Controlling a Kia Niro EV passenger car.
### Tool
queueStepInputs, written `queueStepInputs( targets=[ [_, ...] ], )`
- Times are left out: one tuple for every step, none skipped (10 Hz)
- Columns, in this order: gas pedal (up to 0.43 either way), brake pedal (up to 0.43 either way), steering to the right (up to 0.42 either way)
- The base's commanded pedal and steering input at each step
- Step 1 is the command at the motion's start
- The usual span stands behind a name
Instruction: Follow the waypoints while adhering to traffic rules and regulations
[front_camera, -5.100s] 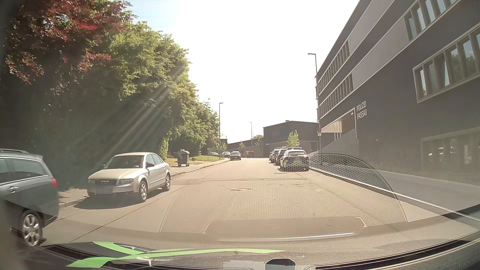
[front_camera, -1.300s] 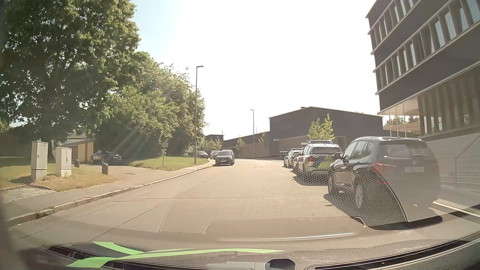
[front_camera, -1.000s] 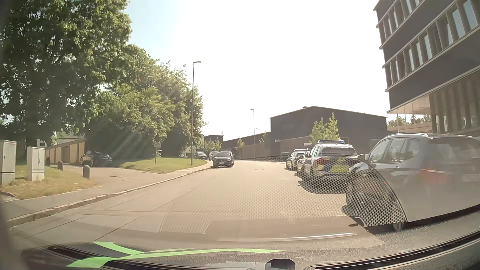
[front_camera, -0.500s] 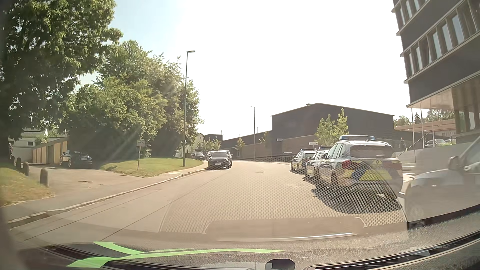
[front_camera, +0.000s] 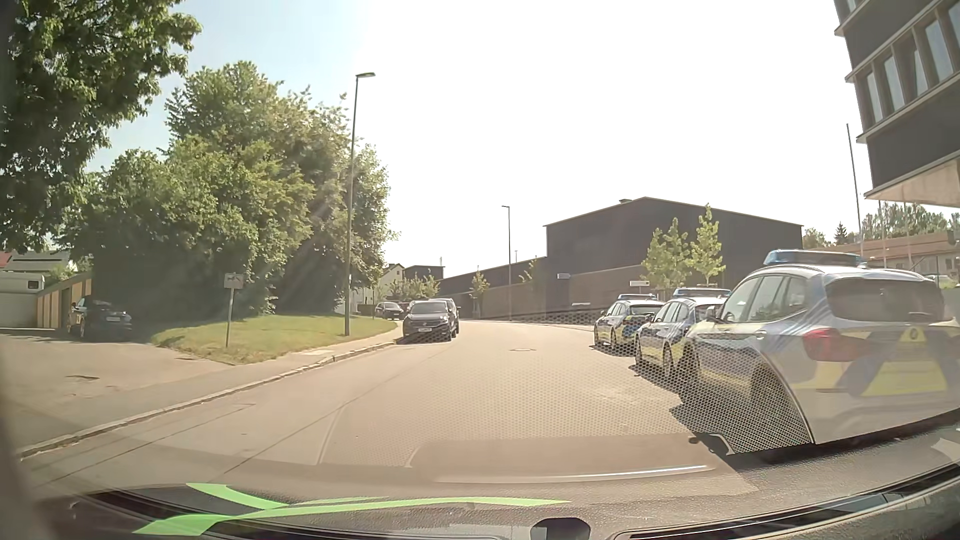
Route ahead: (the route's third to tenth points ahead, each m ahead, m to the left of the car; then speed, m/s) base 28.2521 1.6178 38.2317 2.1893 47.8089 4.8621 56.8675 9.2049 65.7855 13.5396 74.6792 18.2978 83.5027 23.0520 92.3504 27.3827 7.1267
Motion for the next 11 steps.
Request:
queueStepInputs(
  targets=[
    [0.197,0.0,-0.004],
    [0.197,0.0,-0.004],
    [0.197,0.0,-0.003],
    [0.197,0.0,-0.002],
    [0.197,0.0,-0.001],
    [0.197,0.0,0.0],
    [0.197,0.0,0.001],
    [0.197,0.0,0.001],
    [0.197,0.0,0.001],
    [0.197,0.0,0.001],
    [0.197,0.0,0.001]
  ],
)
